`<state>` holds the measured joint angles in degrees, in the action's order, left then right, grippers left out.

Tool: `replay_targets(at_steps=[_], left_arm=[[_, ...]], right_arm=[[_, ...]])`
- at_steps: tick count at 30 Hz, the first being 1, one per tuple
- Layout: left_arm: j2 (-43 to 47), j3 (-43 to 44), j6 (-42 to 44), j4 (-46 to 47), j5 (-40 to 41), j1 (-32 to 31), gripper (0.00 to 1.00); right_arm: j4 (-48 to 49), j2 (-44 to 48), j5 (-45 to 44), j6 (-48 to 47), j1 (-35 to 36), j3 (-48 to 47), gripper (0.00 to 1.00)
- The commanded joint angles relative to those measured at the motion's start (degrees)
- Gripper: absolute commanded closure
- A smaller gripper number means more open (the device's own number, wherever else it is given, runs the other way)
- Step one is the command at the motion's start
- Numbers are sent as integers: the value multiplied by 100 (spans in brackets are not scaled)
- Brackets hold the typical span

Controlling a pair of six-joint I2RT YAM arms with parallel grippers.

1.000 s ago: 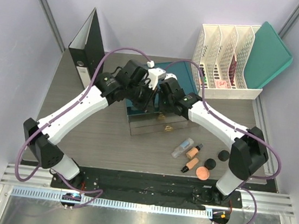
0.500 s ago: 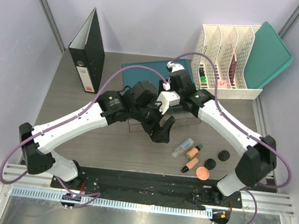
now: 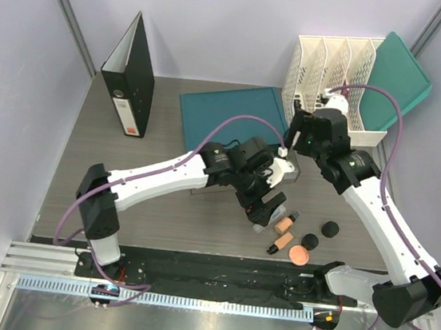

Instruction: Organize the makeup

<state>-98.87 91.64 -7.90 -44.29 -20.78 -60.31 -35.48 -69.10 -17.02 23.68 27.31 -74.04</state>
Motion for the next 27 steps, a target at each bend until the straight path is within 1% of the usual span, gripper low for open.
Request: replay_targets(at_steps=[1, 6, 9, 12, 17, 21, 23, 27], left_arm=[[-386, 267, 368, 280, -50, -68, 14], [-879, 250, 570, 263, 91, -217, 16], [-967, 188, 640, 369, 161, -340, 16], [-1187, 232, 623, 421, 424, -498, 16], [-1644, 451, 623, 492, 679, -543, 16], [-2021, 846, 562, 448, 715, -543, 16], [-2153, 900, 500, 474, 838, -543, 16], [-2198, 856, 430, 693, 1469, -551, 16]], right_arm=[[-336, 379, -610, 76, -410, 126, 20], [-468, 582, -566, 40, -753, 293, 18], [-503, 705, -540, 49, -876, 407, 18], [-530, 810, -505, 66, -955, 548, 17], [-556, 898, -399, 84, -1061, 698, 17], [-574, 986, -329, 75, -1070, 803, 17], [-609, 1004, -302, 40, -1087, 821, 17], [-688, 1083, -302, -21, -1087, 830, 17]])
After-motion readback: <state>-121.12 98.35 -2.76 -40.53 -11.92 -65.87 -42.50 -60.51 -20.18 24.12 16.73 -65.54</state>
